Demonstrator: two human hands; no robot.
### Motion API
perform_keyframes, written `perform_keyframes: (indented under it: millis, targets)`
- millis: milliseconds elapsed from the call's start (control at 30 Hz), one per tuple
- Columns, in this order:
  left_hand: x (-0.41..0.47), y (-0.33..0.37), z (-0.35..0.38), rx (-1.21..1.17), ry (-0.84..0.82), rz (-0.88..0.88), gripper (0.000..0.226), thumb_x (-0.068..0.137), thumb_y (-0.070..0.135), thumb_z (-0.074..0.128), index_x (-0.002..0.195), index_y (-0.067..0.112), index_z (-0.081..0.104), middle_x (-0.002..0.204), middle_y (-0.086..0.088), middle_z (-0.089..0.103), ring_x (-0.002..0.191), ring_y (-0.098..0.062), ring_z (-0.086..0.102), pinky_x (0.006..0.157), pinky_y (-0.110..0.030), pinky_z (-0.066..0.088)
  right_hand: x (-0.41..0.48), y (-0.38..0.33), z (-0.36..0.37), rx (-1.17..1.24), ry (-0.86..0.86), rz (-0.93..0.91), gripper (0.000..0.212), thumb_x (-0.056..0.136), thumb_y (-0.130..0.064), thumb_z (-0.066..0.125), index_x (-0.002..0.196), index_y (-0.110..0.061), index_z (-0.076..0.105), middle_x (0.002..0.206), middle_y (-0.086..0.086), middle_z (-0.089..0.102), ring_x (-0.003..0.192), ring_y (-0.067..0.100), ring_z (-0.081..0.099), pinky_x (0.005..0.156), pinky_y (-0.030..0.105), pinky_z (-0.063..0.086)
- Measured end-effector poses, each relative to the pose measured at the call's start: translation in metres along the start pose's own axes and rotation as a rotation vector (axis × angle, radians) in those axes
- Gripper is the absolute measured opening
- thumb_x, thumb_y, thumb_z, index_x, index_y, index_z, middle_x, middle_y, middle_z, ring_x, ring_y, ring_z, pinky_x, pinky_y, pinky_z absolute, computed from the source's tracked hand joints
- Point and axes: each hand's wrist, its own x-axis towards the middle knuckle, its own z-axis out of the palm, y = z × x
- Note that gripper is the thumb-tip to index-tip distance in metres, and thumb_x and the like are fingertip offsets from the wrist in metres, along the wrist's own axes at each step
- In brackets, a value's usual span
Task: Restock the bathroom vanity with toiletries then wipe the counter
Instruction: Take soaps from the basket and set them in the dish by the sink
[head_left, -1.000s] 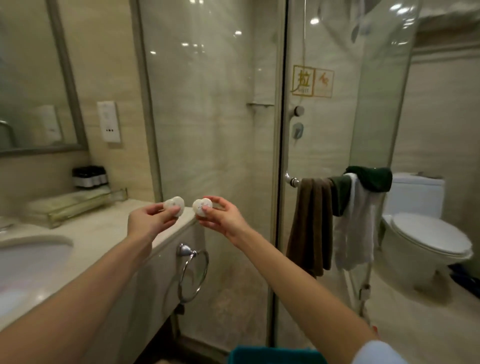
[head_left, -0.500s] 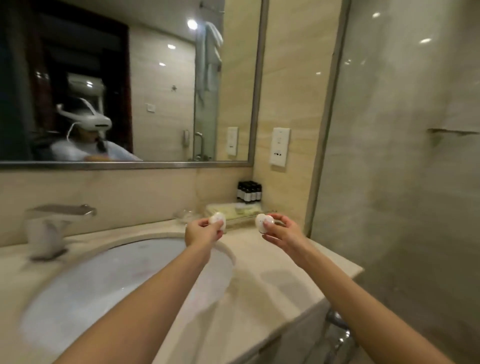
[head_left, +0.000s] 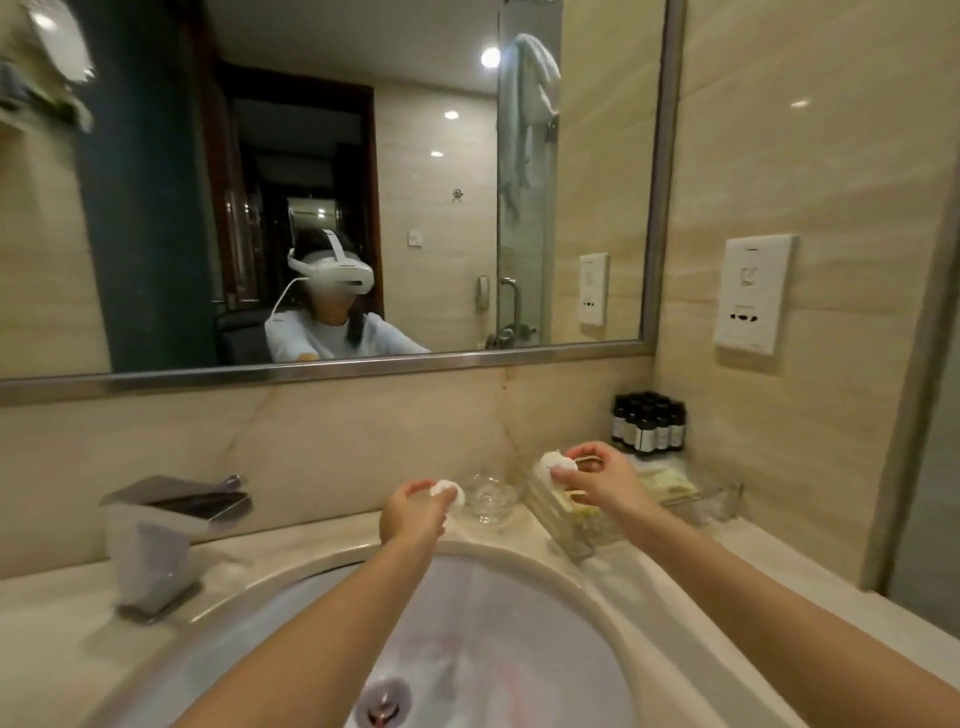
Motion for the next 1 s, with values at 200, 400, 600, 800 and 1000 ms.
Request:
perform_keyframes:
  millis: [200, 400, 600, 800, 1000]
  targets:
    - [0.054, -0.006, 0.027, 0.160, -0.050, 0.158, 0.028, 0.075, 0.020, 0.078, 0.101, 0.024, 0.070, 0.097, -0.001, 0.070, 0.085, -0.021, 0.067, 0.085, -0.036, 0.055, 0.073, 0.028, 0.039, -0.175, 0.010, -0.057, 0.027, 0.072, -0.011, 0.079, 0.076, -0.022, 0.054, 0.081, 0.002, 0.063, 0.079, 0.018, 0.059, 0.075, 0.032, 0.048]
    - [0.072, -0.018, 0.044, 0.348, -0.143, 0.286, 0.032, 0.075, 0.024, 0.077, 0.107, 0.023, 0.071, 0.100, 0.000, 0.073, 0.090, -0.015, 0.068, 0.085, -0.030, 0.054, 0.100, 0.040, 0.058, -0.528, 0.037, -0.075, 0.027, 0.062, -0.038, 0.081, 0.073, -0.028, 0.058, 0.078, -0.012, 0.065, 0.084, 0.013, 0.062, 0.079, 0.031, 0.048]
    - [0.081, -0.019, 0.043, 0.515, -0.217, 0.354, 0.033, 0.074, 0.028, 0.077, 0.106, 0.025, 0.071, 0.098, 0.004, 0.074, 0.089, -0.012, 0.069, 0.086, -0.034, 0.055, 0.106, 0.035, 0.072, -0.872, 0.049, -0.195, 0.026, 0.069, -0.049, 0.072, 0.080, -0.028, 0.059, 0.078, -0.009, 0.065, 0.090, 0.014, 0.060, 0.095, 0.032, 0.026]
    - [0.079, -0.017, 0.038, 0.799, -0.210, 0.492, 0.039, 0.073, 0.038, 0.076, 0.109, 0.024, 0.070, 0.111, -0.001, 0.064, 0.102, -0.018, 0.062, 0.089, -0.035, 0.051, 0.096, 0.032, 0.076, -1.157, 0.093, -0.311, 0.028, 0.072, -0.051, 0.066, 0.085, -0.025, 0.064, 0.099, 0.002, 0.068, 0.105, 0.023, 0.054, 0.093, 0.033, 0.031]
    - [0.074, -0.012, 0.034, 0.838, -0.201, 0.487, 0.052, 0.069, 0.038, 0.080, 0.117, 0.021, 0.066, 0.116, -0.001, 0.057, 0.108, -0.019, 0.058, 0.093, -0.034, 0.048, 0.088, 0.032, 0.071, -1.137, 0.079, -0.332, 0.028, 0.078, -0.049, 0.066, 0.093, -0.025, 0.067, 0.103, 0.000, 0.068, 0.106, 0.023, 0.053, 0.090, 0.033, 0.034]
